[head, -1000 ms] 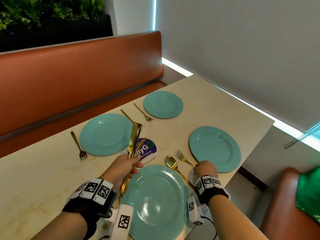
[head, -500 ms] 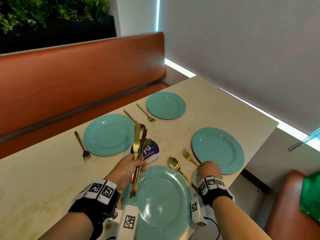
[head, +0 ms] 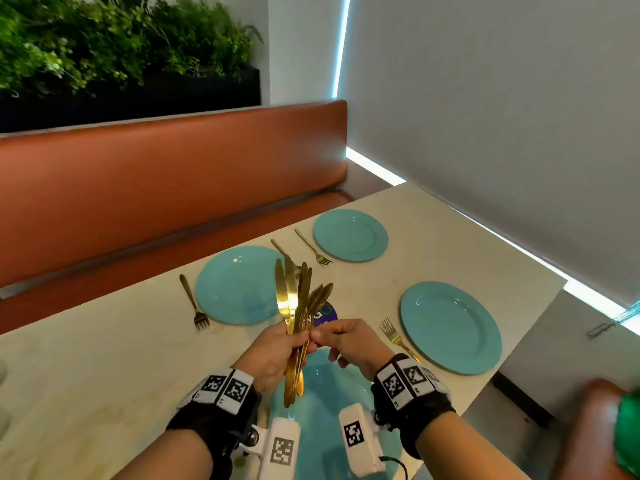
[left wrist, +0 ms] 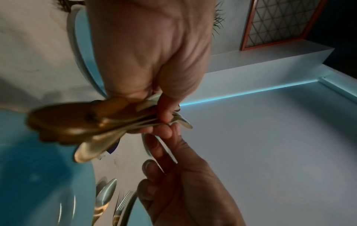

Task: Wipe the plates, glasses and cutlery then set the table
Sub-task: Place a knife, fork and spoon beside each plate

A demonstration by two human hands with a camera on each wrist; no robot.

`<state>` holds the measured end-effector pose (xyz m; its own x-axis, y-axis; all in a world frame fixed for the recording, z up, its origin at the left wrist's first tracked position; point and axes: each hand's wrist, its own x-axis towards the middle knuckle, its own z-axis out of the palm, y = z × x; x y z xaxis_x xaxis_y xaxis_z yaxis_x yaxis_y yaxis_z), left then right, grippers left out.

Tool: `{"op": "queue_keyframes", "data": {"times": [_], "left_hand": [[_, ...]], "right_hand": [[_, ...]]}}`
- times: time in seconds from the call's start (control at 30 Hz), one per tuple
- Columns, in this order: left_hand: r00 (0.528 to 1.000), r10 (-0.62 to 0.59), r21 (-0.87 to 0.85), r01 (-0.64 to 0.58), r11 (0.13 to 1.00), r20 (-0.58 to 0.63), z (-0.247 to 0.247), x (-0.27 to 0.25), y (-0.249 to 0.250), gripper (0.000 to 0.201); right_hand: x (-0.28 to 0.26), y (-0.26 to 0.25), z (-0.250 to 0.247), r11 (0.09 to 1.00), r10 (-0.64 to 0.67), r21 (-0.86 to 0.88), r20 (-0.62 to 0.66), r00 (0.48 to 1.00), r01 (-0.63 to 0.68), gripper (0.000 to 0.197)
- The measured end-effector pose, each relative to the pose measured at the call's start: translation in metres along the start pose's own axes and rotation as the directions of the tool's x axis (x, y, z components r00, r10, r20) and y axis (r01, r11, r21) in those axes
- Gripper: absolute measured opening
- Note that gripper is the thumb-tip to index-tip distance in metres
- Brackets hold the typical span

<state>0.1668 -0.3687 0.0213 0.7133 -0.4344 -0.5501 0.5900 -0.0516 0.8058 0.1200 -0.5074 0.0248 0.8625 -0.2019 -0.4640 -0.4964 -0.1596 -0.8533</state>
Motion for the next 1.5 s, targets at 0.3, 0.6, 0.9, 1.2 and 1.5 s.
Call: {"op": "queue_keyframes", "data": {"times": [0.3, 0.6, 0.9, 1.2, 1.5], "left_hand": [[1.000, -0.006, 0.018, 0.005, 1.000, 0.012, -0.024, -0.019, 0.000, 0.012], [0.999, -0.011, 0.091, 0.007, 0.996, 0.047, -0.044, -0.031, 0.010, 0.019], [0.993, -0.066, 0.178, 0.048, 0.983, 0.101, -0.029, -0.003, 0.019, 0.019], [0.992, -0.075, 0.268, 0.045, 0.962, 0.103, 0.012, 0.054, 0.047, 0.022], [0.997, -0.077, 0.306, 0.068, 0.950, 0.020, 0.041, 0.104, 0.062, 0.017]], "right_hand": [[-0.007, -0.013, 0.030, 1.000, 0.025, 0.013, -0.090, 0.996, -0.024, 0.003], [-0.012, -0.027, 0.046, 0.212, -0.642, -0.835, 0.273, 0.717, 0.508, 0.018], [0.019, -0.032, 0.004, -0.047, -0.626, -0.682, 0.590, 0.510, 0.730, 0.021], [0.098, -0.029, -0.060, -0.082, -0.589, -0.586, 0.681, 0.435, 0.806, 0.023], [0.140, -0.037, -0.108, 0.243, -0.519, -0.502, 0.656, 0.549, 0.830, 0.021]]}}
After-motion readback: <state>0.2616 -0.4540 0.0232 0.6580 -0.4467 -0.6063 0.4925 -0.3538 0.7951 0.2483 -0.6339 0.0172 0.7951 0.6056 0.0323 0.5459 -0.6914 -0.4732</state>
